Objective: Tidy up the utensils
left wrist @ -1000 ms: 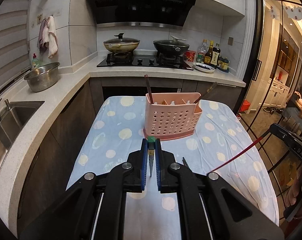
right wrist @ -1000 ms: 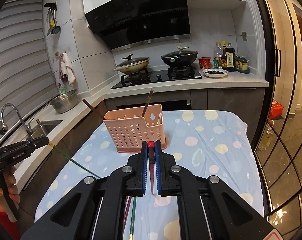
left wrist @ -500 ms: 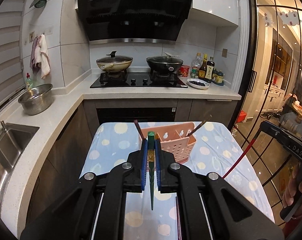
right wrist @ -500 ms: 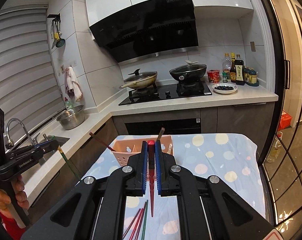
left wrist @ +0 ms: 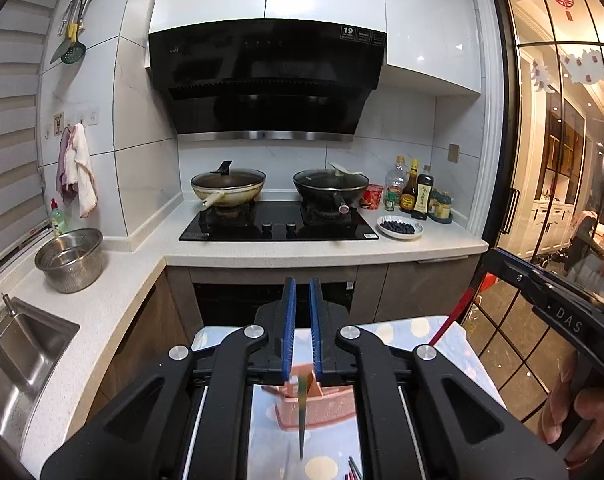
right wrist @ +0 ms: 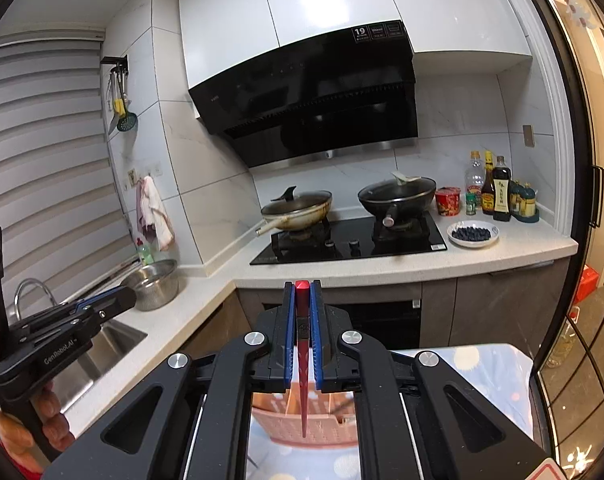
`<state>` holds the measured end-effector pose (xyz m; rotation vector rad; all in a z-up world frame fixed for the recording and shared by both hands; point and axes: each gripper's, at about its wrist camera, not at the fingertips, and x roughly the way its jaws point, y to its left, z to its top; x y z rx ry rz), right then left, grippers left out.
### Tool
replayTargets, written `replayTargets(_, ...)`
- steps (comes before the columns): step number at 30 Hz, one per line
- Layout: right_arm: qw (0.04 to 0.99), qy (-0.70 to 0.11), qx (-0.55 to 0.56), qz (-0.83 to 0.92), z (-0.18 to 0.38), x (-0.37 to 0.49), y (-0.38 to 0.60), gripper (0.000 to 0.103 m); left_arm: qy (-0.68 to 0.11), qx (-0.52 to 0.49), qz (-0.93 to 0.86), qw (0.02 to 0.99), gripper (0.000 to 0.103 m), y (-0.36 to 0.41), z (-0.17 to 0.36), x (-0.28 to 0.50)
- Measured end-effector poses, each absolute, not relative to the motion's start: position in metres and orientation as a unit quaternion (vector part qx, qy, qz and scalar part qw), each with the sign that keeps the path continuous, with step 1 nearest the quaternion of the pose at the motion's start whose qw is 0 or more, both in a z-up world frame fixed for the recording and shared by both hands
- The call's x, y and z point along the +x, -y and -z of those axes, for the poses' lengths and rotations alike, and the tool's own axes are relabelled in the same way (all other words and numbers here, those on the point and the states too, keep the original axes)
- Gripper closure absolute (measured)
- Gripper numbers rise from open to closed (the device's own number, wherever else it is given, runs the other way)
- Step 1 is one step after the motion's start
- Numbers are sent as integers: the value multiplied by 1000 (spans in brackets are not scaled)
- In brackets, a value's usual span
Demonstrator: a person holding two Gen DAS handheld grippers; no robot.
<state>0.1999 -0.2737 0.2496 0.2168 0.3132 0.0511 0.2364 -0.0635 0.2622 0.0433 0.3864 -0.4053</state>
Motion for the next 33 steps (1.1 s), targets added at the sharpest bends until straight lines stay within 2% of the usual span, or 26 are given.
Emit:
replayTargets(6, 980, -165, 109, -21, -252, 237, 272, 96, -185, 25, 194, 963, 97, 72, -276, 260)
replayTargets(11, 978, -178, 101, -27, -236, 243, 267, 96, -200, 36, 194, 960, 97, 70, -258, 266)
replayTargets(21, 980, -174, 94, -32, -213, 192, 266, 96, -290, 60, 188, 936, 96, 45, -164, 252)
replayTargets(33, 989, -112, 93, -28, -256, 117, 273, 96, -440, 66, 172, 879, 95, 16, -26, 222)
